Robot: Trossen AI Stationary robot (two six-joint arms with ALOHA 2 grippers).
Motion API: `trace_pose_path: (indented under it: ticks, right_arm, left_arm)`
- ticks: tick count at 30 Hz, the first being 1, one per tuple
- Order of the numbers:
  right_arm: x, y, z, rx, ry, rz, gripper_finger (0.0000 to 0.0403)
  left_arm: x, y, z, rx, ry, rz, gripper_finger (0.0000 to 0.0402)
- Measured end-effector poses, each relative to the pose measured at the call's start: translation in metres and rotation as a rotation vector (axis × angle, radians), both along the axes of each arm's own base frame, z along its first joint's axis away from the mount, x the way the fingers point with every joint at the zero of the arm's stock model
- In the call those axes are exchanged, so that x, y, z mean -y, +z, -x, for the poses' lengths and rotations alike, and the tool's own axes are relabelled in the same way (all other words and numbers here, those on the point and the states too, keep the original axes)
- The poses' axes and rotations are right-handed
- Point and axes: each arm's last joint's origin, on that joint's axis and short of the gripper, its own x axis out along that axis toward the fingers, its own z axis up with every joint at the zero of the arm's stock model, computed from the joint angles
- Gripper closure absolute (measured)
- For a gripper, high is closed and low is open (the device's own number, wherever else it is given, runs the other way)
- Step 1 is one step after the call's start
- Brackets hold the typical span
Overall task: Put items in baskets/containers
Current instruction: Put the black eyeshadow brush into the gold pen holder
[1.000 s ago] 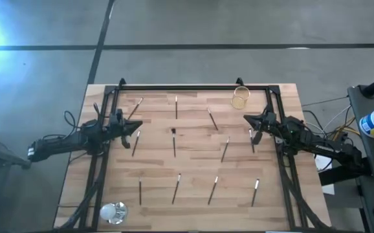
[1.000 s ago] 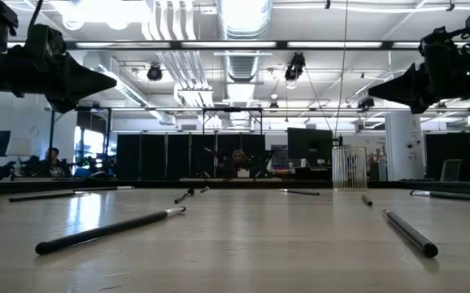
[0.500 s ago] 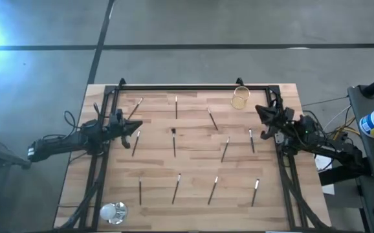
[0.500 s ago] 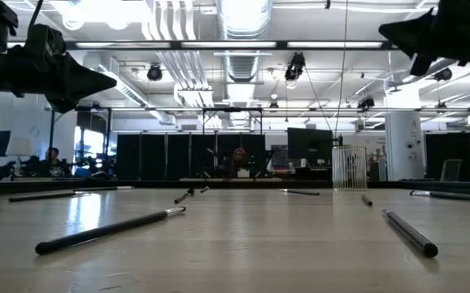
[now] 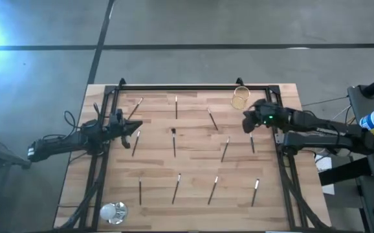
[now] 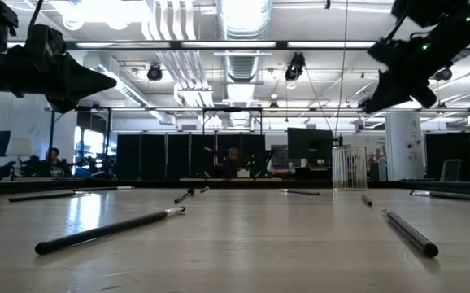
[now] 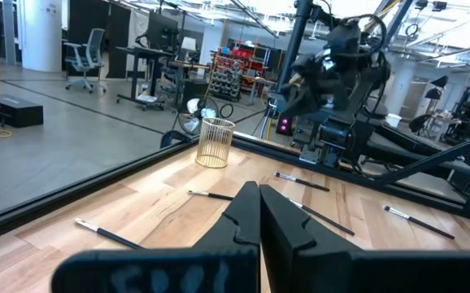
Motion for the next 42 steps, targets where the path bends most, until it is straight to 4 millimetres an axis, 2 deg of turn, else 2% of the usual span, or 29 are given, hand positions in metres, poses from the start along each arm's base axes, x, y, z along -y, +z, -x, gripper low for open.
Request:
trace_pose_path:
  ticks: [8, 12, 18, 22, 25, 30, 42]
  right_arm:
    - [0.001, -0.032, -0.007, -0.193, -0.116, -0.302, 0.0394]
    - [0.001, -0.045, -0.006, -0.299, -0.213, -0.386, 0.0387]
    - [0.005, -0.064, -0.009, -0.393, -0.322, -0.461, 0.0334]
    - [0.013, -0.075, -0.008, -0.447, -0.379, -0.485, 0.0296]
    - [0.021, -0.080, -0.008, -0.446, -0.384, -0.487, 0.0281]
    - [0.033, -0.086, -0.010, -0.370, -0.350, -0.535, 0.0281]
    - [0.038, -0.097, -0.010, -0.412, -0.371, -0.566, 0.0312]
  left_arm:
    - [0.000, 0.000, 0.000, 0.000, 0.000, 0.000, 0.0402]
    - [0.000, 0.000, 0.000, 0.000, 0.000, 0.000, 0.0402]
    - [0.000, 0.000, 0.000, 0.000, 0.000, 0.000, 0.0402]
    - [0.000, 0.000, 0.000, 0.000, 0.000, 0.000, 0.0402]
    - [0.000, 0.000, 0.000, 0.000, 0.000, 0.000, 0.0402]
    - [0.000, 0.000, 0.000, 0.000, 0.000, 0.000, 0.0402]
    - [0.000, 0.000, 0.000, 0.000, 0.000, 0.000, 0.0402]
